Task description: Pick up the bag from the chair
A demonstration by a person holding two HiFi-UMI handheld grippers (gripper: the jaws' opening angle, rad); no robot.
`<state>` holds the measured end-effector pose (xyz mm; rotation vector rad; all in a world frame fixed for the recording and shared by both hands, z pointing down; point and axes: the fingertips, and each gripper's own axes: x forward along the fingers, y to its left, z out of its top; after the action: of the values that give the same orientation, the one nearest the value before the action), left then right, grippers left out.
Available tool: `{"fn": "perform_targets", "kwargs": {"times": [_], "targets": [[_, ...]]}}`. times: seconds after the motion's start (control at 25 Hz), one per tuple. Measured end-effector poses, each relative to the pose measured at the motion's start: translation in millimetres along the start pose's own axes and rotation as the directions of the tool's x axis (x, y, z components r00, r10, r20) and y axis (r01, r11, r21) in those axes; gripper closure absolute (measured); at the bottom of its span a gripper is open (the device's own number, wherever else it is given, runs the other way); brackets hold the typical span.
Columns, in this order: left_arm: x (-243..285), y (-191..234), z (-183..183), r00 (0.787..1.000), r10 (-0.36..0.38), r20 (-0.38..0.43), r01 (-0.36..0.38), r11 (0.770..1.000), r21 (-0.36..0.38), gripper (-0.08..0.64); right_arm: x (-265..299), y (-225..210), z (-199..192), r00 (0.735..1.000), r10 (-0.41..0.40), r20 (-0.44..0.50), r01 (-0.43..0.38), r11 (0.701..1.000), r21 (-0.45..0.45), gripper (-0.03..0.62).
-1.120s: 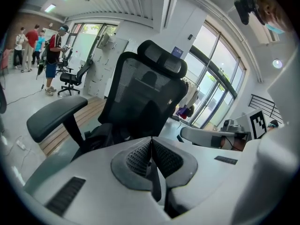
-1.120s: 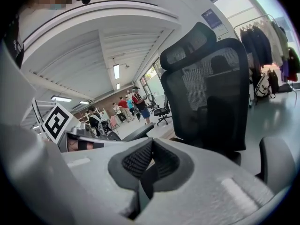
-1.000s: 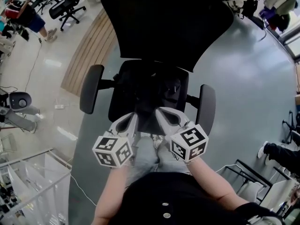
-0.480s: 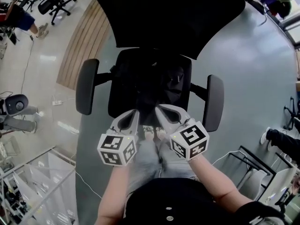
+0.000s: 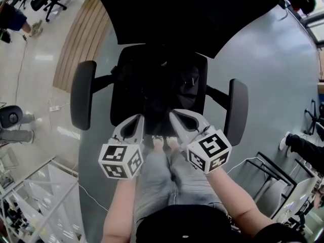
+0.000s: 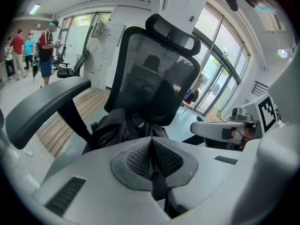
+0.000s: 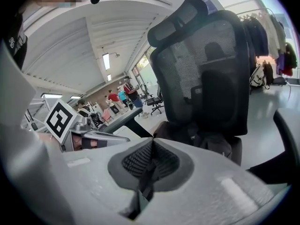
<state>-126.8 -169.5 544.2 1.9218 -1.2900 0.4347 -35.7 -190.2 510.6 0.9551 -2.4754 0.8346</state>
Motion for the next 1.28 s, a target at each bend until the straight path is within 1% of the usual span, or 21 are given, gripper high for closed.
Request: {"fn": "perform_targets", "kwargs": {"times": [0.24,0.44,0.72,0.92,1.08,1.12,1.28], "targets": [[17.2,23.9,-7.3,1.000,0.008,0.000,-0.008,0.999,-0.042,0.540,20.7,-5.5,-14.8,1.000,-0.001,-0.012,0.001,1.000,0.032,0.595],[33.4,33.7,-17.9,1.000,-0.007,-0.010,0.006,0.998,-0.058,0.540,34.2,-3.8,-29.6,0.999,0.027,-0.046,-0.027,1.000,-0.001,0.595],[55.6,57.5,-24.0,1.000,0.018,0.005,-0.017,0.996,-0.092,0.540,49.4,-16.8,-47.6,0.998,0.004,-0.058,-0.003,1.000,0.027,0.595],[75.1,65.8,-23.2,1.000,0.011,-0.007,-0.011,0.998,-0.067,0.540,62.9,-26.7,-44.8,1.000,-0.015,-0.027,0.017,0.998,0.060,0.595],[88.5,71.7,-20.4,0.999,0.031,-0.014,-0.031,0.999,-0.044,0.537,71.4,-35.4,-46.7,1.000,-0.020,-0.020,0.022,0.997,0.079,0.594],[91.4,75.2,-18.6,0.999,0.041,-0.013,-0.042,0.998,-0.044,0.532,74.3,-37.8,-47.3,1.000,-0.022,-0.020,0.024,0.996,0.081,0.595],[99.3,89.0,-10.1,0.997,0.079,-0.025,-0.080,0.995,-0.052,0.408,81.2,-44.5,-49.3,0.999,-0.040,-0.026,0.042,0.993,0.107,0.595]]}}
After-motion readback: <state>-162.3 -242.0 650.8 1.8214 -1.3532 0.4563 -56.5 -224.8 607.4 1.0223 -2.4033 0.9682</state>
